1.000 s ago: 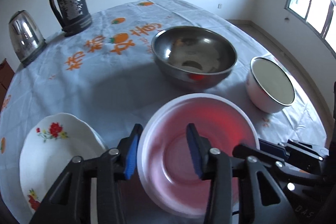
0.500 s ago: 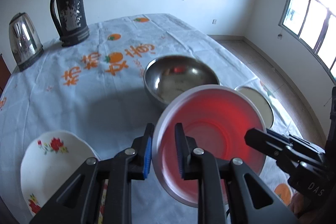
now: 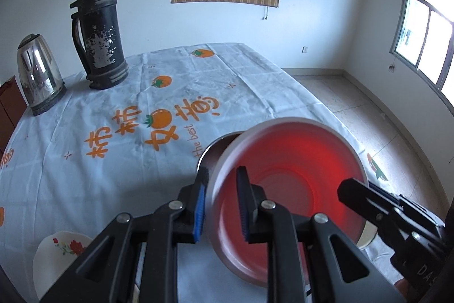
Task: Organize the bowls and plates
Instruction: 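Carry the red bowl over the steel bowl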
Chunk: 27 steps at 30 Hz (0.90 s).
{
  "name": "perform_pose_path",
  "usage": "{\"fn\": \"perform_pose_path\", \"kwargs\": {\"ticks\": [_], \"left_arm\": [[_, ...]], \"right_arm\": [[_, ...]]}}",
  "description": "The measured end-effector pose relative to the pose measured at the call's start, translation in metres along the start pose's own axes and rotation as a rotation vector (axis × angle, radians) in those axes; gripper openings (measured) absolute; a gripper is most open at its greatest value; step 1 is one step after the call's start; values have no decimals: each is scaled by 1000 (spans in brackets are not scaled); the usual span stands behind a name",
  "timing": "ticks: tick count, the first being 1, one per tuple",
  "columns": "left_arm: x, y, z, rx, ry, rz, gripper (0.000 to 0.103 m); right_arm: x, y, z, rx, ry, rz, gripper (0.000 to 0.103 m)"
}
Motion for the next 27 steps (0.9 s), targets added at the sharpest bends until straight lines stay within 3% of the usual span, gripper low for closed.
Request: {"fn": "perform_pose_path", "kwargs": {"ticks": [12, 27], "left_arm": [[-3, -5, -32, 22, -12, 45, 18], [3, 8, -51, 30, -68, 41, 18]], "right_arm": [[-21, -16, -20, -56, 19, -14, 18], [-28, -9, -39, -102, 6, -4, 18]]}}
Point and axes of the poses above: each gripper's, at about its wrist camera, not at the fingertips, and z roughly against the way its jaws point, x to its left, y to its underside, the point moved 10 cm from there along -z, roughly the way its jaws point, and after that the axes turned 7 degrees about z, right-handed, at the moved point
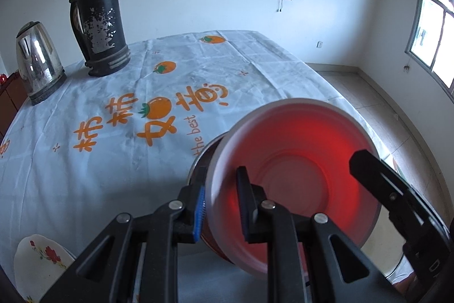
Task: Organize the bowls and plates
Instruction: 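Carry the red bowl over the steel bowl, then lower the red bowl into the steel bowl and open both grippers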
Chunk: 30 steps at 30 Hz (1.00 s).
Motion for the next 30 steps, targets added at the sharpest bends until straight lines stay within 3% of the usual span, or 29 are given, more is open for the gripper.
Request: {"fn": "perform_pose_path", "kwargs": {"ticks": [17, 22, 23, 27, 30], "left_arm": [[6, 1, -9, 5, 4, 11, 20], [7, -4, -1, -18, 14, 23, 21], [9, -6, 2, -33, 6, 23, 23], [17, -15, 15, -101, -53, 25, 59], [23, -18, 20, -113, -46, 50, 59]], "right_arm": [[-19, 14, -12, 32, 51, -26, 18], [-24, 8, -3, -7, 59, -44, 18], [-24, 6, 1, -24, 59, -46, 18], [-27, 0, 7, -56, 83, -39, 18], [-29, 0, 7, -57, 85, -40, 18]]}}
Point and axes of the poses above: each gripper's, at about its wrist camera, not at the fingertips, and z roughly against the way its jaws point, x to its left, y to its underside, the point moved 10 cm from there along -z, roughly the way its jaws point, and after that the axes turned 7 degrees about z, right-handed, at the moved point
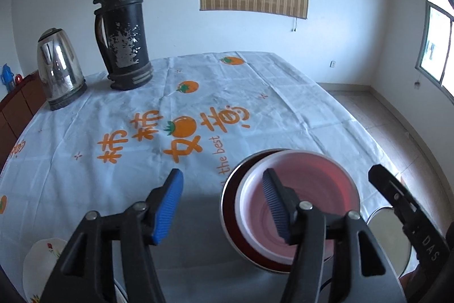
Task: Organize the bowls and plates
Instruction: 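Lower the red bowl into the steel bowl and open both grippers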
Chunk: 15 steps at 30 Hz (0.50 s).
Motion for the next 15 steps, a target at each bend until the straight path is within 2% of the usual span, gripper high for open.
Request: {"fn": "perform_pose_path", "kwargs": {"ticks": [15], "left_arm": [[26, -8, 16, -21, -34, 69, 59]], "right_arm": [[17, 14, -15, 59, 150, 224, 18]]}}
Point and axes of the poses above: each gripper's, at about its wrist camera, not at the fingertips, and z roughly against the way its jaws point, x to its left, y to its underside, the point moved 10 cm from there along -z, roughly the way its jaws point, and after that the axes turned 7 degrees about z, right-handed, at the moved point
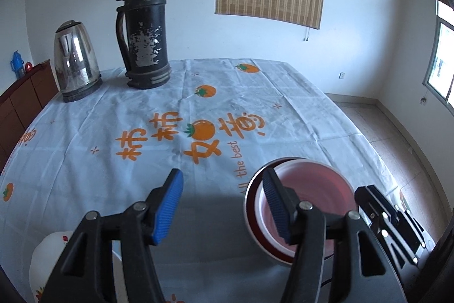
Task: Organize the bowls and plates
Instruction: 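Lower the red bowl into the steel bowl and open both grippers, then withdraw both grippers and move them to the white enamel bowl rim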
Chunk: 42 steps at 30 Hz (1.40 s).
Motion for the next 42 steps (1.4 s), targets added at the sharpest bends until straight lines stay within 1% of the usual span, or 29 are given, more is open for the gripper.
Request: {"fn": "perform_pose_path", "kwargs": {"ticks": [4, 6, 8, 11, 14, 19, 22, 23, 24, 25, 26, 27, 29, 32, 37, 42], "left_arm": [[8, 4, 5, 8, -6, 26, 59], [8, 8, 6, 14, 4, 31, 59], [5, 10, 8, 10, 6, 23, 59], [2, 10, 9, -4, -6, 5, 65], [-4, 15, 5, 10, 5, -12, 65], [-14, 27, -2, 36, 6, -45, 65], [-18, 31, -3, 40, 7, -56, 67], [-19, 32, -2, 36, 10, -55, 69], [-20, 32, 1, 29, 14, -50, 72], [-21, 33, 3, 21, 18, -47, 74], [-23, 34, 5, 11, 23, -48, 77], [-25, 36, 8, 0, 27, -56, 78], [-31, 40, 12, -17, 23, -82, 79], [-40, 48, 16, -28, 26, -117, 79], [-50, 62, 20, -28, 34, -163, 79], [-52, 70, 23, -38, 38, -183, 79]], "right_arm": [[10, 6, -6, 33, 7, 58, 18], [11, 4, -2, 18, -12, 53, 18], [7, -4, 10, -34, -34, 17, 18], [-7, -17, 26, -110, -3, -19, 18], [-23, -23, 36, -159, -12, -98, 18], [-41, -19, 45, -172, -14, -183, 18], [-49, -9, 50, -153, -12, -242, 19], [-52, -4, 53, -147, -10, -269, 22], [-55, -2, 57, -147, -4, -284, 32], [-58, 0, 61, -153, 6, -295, 38], [-62, 1, 68, -171, 25, -302, 51], [-65, 1, 73, -186, 41, -304, 60], [-71, 0, 87, -216, 80, -300, 60], [-72, 2, 99, -218, 116, -277, 60], [-68, 11, 112, -197, 116, -253, 60], [-65, 14, 127, -198, 118, -235, 60]]}}
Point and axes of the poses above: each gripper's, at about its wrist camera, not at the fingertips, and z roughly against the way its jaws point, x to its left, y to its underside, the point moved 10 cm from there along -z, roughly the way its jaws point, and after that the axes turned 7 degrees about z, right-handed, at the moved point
